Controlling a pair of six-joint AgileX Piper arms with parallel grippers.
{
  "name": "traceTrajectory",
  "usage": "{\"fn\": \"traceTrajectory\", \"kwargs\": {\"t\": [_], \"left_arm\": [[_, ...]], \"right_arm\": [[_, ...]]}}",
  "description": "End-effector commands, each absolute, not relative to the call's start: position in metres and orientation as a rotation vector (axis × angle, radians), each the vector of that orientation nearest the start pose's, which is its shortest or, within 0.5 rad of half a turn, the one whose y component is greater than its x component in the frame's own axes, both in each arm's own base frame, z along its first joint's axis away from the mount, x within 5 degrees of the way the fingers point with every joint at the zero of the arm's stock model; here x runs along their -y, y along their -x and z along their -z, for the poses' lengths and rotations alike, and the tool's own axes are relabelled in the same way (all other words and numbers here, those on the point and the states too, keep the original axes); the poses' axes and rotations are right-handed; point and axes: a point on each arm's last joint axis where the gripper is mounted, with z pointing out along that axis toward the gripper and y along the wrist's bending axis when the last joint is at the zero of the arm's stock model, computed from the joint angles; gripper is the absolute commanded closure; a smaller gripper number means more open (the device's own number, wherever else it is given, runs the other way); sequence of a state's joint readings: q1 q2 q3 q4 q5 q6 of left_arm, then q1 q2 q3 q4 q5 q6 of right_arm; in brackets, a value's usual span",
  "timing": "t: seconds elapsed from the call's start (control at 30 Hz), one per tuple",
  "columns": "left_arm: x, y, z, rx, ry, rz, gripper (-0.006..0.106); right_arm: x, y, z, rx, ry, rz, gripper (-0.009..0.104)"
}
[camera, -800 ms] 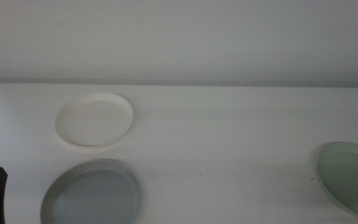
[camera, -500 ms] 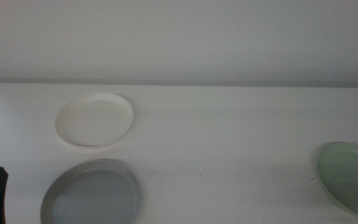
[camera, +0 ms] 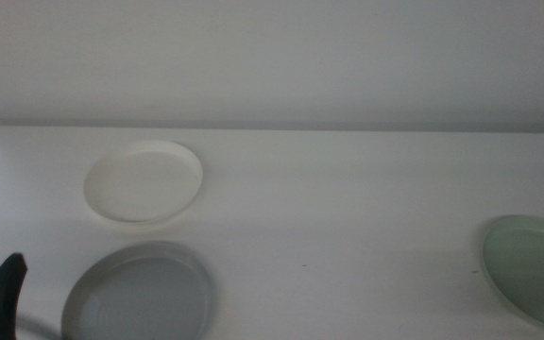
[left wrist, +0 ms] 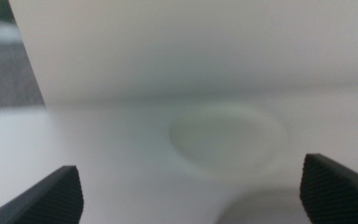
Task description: Stack the three bowls on top of each other.
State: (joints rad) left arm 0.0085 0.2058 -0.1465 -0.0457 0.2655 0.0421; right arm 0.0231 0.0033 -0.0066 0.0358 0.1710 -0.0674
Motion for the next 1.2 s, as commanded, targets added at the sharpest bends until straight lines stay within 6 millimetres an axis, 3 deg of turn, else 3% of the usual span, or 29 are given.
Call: {"fn": "traceTrajectory", "kwargs": {"t": [0.0, 0.17, 0.33, 0.63, 1.17], "left_arm": [[0.003, -0.086, -0.255, -2.032, 0.001, 0.052, 0.007], [0.006, -0.127, -0.277, -2.525, -0.028, 0.072, 0.007], [0.006, -0.165, -0.264, -2.814, -0.035, 0.074, 0.007], [0.005, -0.213, -0.219, -2.894, -0.019, 0.048, 0.007], [0.006, -0.232, -0.184, -2.989, 0.004, 0.061, 0.007]], "right_arm": [[-0.001, -0.055, -0.187, -1.651, 0.056, 0.016, 0.002], [-0.001, -0.055, -0.187, -1.651, 0.056, 0.016, 0.002], [-0.001, -0.055, -0.187, -1.651, 0.056, 0.016, 0.002], [-0.001, -0.055, -0.187, -1.651, 0.056, 0.016, 0.002], [-0.001, -0.055, -0.187, -1.651, 0.056, 0.016, 0.002]]}}
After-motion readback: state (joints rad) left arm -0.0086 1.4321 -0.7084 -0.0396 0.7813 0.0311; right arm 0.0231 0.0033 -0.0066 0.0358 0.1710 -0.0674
